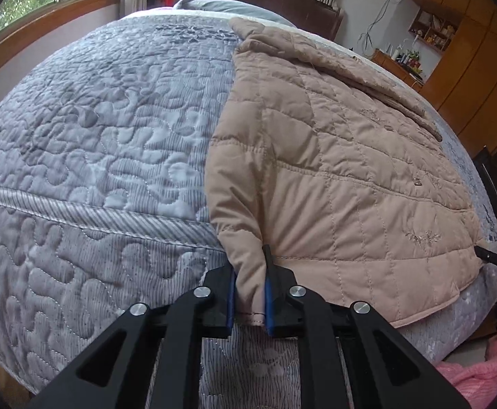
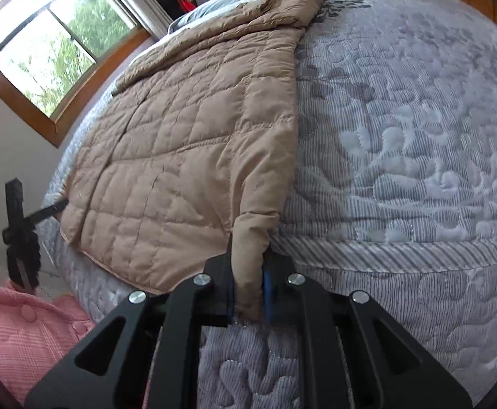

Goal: Fold large clothes
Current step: 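Lift the held edge with both grippers and fold it toward the collar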

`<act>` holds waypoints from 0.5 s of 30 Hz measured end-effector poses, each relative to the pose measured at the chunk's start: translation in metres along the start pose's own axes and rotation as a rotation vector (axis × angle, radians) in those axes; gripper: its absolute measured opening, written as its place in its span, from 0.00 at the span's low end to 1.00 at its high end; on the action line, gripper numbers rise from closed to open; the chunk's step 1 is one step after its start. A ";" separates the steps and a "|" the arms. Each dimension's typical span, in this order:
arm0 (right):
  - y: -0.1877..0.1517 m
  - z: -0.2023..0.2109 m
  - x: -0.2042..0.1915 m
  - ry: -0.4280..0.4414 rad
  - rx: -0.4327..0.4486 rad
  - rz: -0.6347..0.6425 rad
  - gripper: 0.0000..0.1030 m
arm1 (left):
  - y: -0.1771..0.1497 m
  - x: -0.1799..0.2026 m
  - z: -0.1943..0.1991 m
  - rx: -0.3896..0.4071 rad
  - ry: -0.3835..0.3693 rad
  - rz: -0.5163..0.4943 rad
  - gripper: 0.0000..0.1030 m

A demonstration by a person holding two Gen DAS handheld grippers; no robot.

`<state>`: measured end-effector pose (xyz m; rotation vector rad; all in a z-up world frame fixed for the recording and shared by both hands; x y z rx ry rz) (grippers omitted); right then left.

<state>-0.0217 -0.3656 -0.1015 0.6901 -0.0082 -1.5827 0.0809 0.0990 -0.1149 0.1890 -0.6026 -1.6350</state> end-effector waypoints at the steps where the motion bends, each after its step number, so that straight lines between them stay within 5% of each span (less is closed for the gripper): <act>1: 0.001 0.000 0.002 0.003 0.004 -0.004 0.11 | 0.000 0.001 0.000 0.002 0.003 -0.004 0.13; 5: 0.006 0.004 0.004 -0.004 0.025 -0.012 0.10 | 0.005 0.001 0.005 0.010 -0.003 0.009 0.12; 15: 0.035 0.061 -0.030 -0.018 0.157 0.088 0.09 | 0.057 0.023 0.067 0.193 -0.077 -0.070 0.12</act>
Point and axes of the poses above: each gripper's, at about its wrist camera, not at the fingertips, and z roughly against the way its jaws point, x to its right, y to its top, the point moved 1 cm from there along -z, roughly the way its jaws point
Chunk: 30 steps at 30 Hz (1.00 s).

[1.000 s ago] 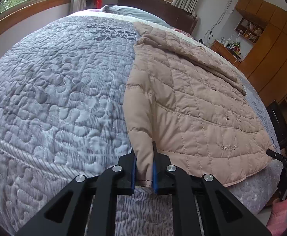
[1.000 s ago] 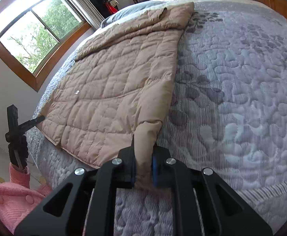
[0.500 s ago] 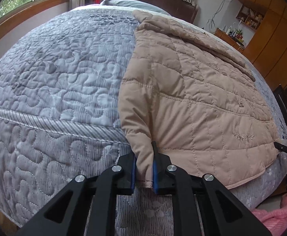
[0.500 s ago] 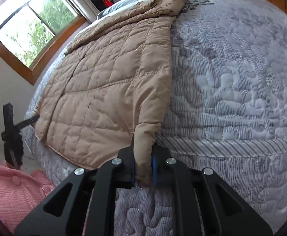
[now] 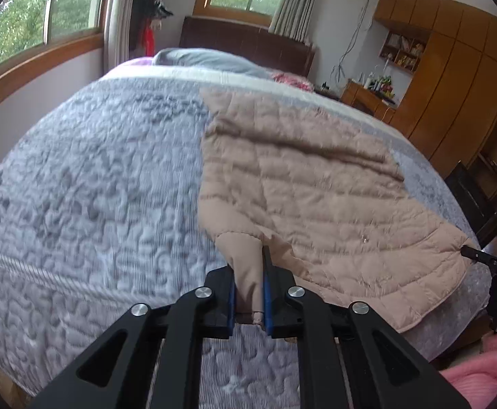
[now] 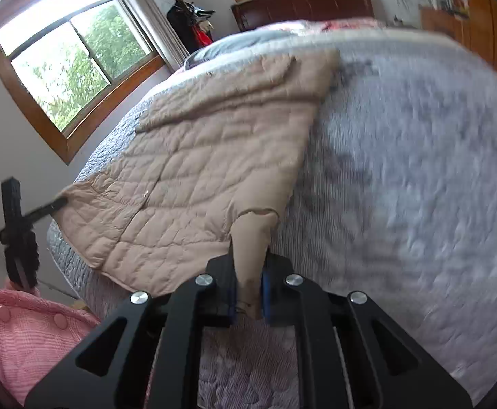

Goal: Fold large clothes
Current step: 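Lift the held edge with both grippers and fold it toward the collar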

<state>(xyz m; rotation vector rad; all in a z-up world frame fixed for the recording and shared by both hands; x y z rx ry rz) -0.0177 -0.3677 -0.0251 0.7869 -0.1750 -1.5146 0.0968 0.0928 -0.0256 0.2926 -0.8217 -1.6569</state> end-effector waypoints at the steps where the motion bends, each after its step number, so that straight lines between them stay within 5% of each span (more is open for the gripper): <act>1: 0.008 0.003 -0.002 -0.008 0.007 0.016 0.09 | 0.011 0.002 0.002 0.017 -0.006 -0.004 0.12; 15: 0.174 -0.009 0.010 -0.039 0.049 0.030 0.09 | 0.175 0.014 -0.058 0.146 0.014 -0.055 0.12; 30: 0.311 -0.139 0.083 -0.094 -0.087 -0.152 0.09 | 0.293 -0.014 -0.225 0.021 0.093 0.046 0.12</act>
Point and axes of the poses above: each gripper's, at about its wrist camera, not at the fingertips, and z roughly against the way its jaws point, x to its right, y to its top, the point moved 1 cm from there along -z, roughly the way its jaws point
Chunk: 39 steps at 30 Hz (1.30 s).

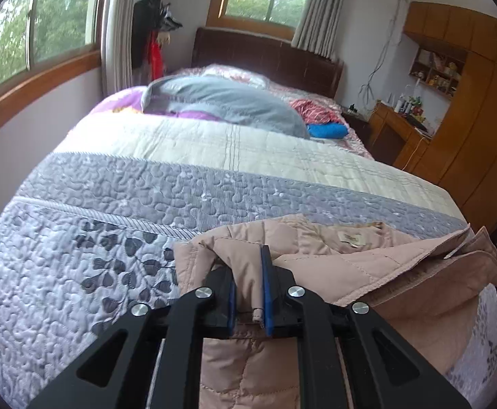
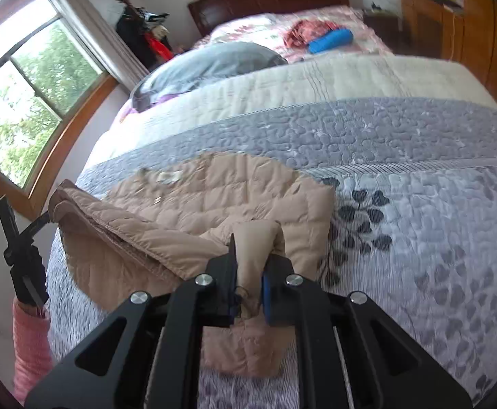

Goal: Fold large clothes

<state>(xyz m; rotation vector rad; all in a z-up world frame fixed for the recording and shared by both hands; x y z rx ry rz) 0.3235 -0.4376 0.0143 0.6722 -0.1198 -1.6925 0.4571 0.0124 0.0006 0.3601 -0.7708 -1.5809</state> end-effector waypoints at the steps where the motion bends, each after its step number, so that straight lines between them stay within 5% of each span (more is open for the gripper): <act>1: 0.007 -0.011 0.004 0.001 -0.017 -0.015 0.09 | 0.003 -0.001 -0.015 -0.024 0.004 0.006 0.12; 13: 0.033 -0.093 0.049 0.009 -0.146 -0.146 0.12 | 0.005 -0.013 -0.113 -0.177 0.040 0.044 0.15; 17: 0.035 -0.096 0.065 0.091 -0.172 -0.240 0.22 | 0.008 -0.024 -0.120 -0.228 -0.031 0.111 0.19; 20: 0.030 -0.080 0.075 0.176 -0.131 -0.288 0.47 | 0.011 -0.040 -0.105 -0.229 -0.153 0.189 0.30; 21: 0.028 -0.071 0.080 0.154 -0.096 -0.296 0.69 | 0.012 -0.046 -0.097 -0.220 -0.190 0.213 0.34; 23: 0.025 -0.056 0.083 0.120 -0.027 -0.279 0.67 | 0.011 -0.060 -0.081 -0.200 -0.230 0.256 0.38; 26: 0.008 -0.045 0.079 0.157 -0.045 -0.246 0.60 | 0.005 -0.079 -0.057 -0.162 -0.245 0.298 0.40; 32: -0.032 -0.054 0.043 0.104 -0.095 -0.099 0.57 | -0.044 -0.066 -0.039 -0.195 -0.186 0.166 0.40; 36: -0.052 -0.071 0.021 0.055 -0.126 -0.026 0.35 | -0.076 -0.041 -0.035 -0.190 -0.153 0.081 0.38; 39: -0.053 -0.073 0.011 0.017 -0.105 0.003 0.11 | -0.084 -0.025 -0.032 -0.143 -0.058 0.015 0.11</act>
Point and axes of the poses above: each gripper's, at about its wrist camera, not at the fingertips, and z roughly against the way its jaws point, x to its right, y to its top, the point moved 1 cm from there along -z, roughly the way its jaws point
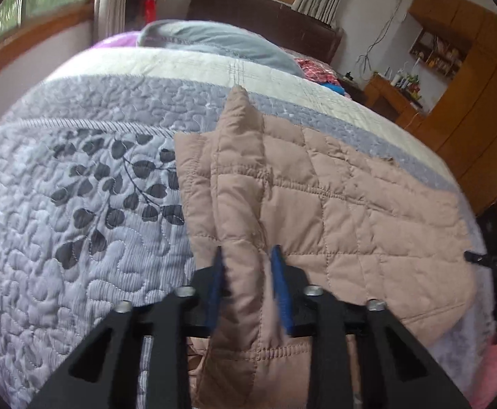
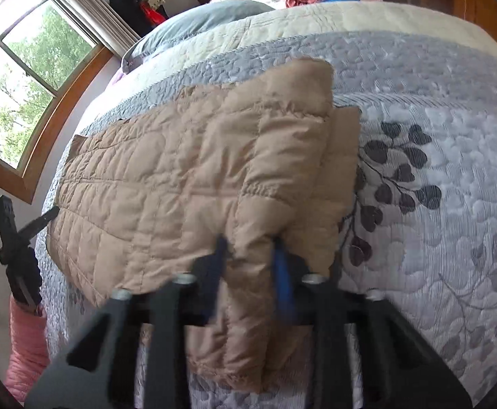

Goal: Fold large clothes

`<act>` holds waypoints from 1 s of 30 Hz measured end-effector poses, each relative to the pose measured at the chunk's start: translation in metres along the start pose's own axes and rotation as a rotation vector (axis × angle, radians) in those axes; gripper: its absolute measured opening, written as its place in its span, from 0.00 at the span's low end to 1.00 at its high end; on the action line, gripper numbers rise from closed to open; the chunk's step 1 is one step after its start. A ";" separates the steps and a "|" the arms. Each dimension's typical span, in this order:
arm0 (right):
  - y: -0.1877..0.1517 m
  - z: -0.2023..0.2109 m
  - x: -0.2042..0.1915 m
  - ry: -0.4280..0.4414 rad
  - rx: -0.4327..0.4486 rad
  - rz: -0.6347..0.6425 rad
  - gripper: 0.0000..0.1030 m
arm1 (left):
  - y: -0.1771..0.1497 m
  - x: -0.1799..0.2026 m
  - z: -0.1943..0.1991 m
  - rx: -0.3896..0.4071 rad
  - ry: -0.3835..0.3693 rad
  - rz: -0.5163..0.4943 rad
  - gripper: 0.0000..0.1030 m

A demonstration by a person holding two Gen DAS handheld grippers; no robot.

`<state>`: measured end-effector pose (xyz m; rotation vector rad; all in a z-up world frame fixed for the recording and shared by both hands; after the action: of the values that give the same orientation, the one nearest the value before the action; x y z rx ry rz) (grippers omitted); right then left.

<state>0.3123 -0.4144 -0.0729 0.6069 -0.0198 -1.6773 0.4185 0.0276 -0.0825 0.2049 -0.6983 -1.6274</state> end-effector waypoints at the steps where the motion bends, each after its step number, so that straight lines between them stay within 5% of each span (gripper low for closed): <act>1: 0.002 0.003 -0.002 0.007 0.012 -0.001 0.09 | 0.000 0.005 0.003 0.013 -0.001 -0.006 0.09; 7: 0.024 0.025 -0.016 0.002 0.115 0.027 0.08 | 0.008 0.006 0.032 0.160 0.010 0.042 0.07; 13: 0.031 -0.020 0.016 0.003 0.015 -0.083 0.10 | 0.001 -0.011 -0.024 0.021 0.027 0.071 0.09; 18: 0.018 -0.044 0.034 0.047 0.005 -0.123 0.12 | -0.005 -0.007 -0.035 0.014 0.055 0.035 0.12; 21: 0.015 -0.027 0.029 -0.013 0.034 -0.127 0.26 | 0.001 -0.008 -0.022 -0.003 0.076 0.069 0.18; 25: -0.003 0.028 0.010 -0.202 0.176 -0.123 0.28 | 0.004 0.006 0.030 0.118 0.158 0.090 0.24; 30: -0.032 0.049 -0.056 -0.111 0.172 -0.027 0.28 | -0.013 0.076 0.058 0.124 0.074 -0.030 0.24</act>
<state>0.2678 -0.3714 -0.0205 0.6445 -0.2387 -1.7458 0.3632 -0.0258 -0.0233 0.3647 -0.7430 -1.5980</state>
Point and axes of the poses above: each gripper's, at about its wrist camera, not at the fingertips, and z roughly against the way its jaws point, x to its right, y to its top, the point moved 1 cm from there along -z, roughly the way its jaws point
